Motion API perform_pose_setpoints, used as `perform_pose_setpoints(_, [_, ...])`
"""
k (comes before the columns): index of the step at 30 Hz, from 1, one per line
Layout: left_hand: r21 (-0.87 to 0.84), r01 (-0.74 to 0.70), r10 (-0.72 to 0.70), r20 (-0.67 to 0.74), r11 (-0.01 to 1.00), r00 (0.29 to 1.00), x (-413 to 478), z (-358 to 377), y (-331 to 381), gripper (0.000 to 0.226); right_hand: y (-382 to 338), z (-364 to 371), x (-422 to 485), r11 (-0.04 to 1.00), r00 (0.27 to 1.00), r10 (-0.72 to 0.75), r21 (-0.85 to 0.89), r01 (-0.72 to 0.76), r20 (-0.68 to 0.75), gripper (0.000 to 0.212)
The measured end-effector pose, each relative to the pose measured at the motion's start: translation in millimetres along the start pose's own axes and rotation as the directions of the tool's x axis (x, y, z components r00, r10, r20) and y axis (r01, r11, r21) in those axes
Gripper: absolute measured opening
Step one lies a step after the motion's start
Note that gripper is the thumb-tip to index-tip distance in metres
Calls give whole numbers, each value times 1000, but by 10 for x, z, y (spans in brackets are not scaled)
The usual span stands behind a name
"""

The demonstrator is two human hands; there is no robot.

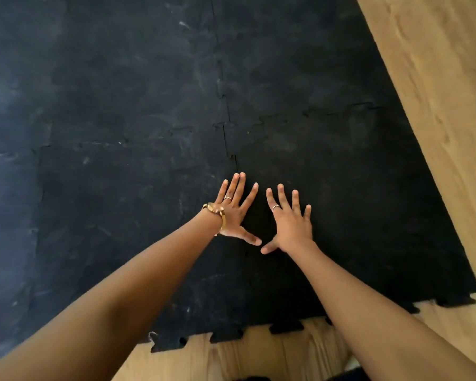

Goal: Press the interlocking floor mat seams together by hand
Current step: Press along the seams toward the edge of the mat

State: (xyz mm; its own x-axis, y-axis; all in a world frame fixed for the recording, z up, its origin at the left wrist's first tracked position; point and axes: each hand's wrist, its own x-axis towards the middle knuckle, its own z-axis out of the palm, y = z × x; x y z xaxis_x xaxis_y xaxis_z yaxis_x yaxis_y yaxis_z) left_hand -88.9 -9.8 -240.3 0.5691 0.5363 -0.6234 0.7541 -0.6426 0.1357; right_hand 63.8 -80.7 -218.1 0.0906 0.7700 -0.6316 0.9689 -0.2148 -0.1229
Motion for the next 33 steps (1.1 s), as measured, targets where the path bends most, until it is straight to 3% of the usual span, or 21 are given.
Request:
perform_pose_setpoints(2, [70,23,-29,92,997,995,54,-75,3,145,-27,-7,-9,1000,1000,10,2,-10,-16,141])
perform_pose_setpoints(6, [93,119,-129,107,989,986,40,-93,117,147,-69,-13,-66,999,999,29,22,-28,-45,140])
perform_pose_setpoints(11, [80,145,-152,85,986,985,-120,-174,208,142,-58,14,-226,999,998,32,34,-31,-55,130])
perform_pose_setpoints(16, [-19,142,-139,103,990,985,-358,72,378,118,17,382,-657,993,993,-6,-118,20,117,157])
perform_pose_setpoints(22, [-14,138,-134,158,990,978,-566,447,562,108,-26,526,-678,993,996,44,-114,-35,79,161])
perform_pose_setpoints(28, [-13,201,-188,297,980,936,-461,351,586,108,24,545,-670,994,997,46,-105,-39,68,161])
perform_pose_setpoints(33, [12,187,-183,261,982,948,-504,286,574,113,-74,423,-668,983,996,38,-184,-23,80,148])
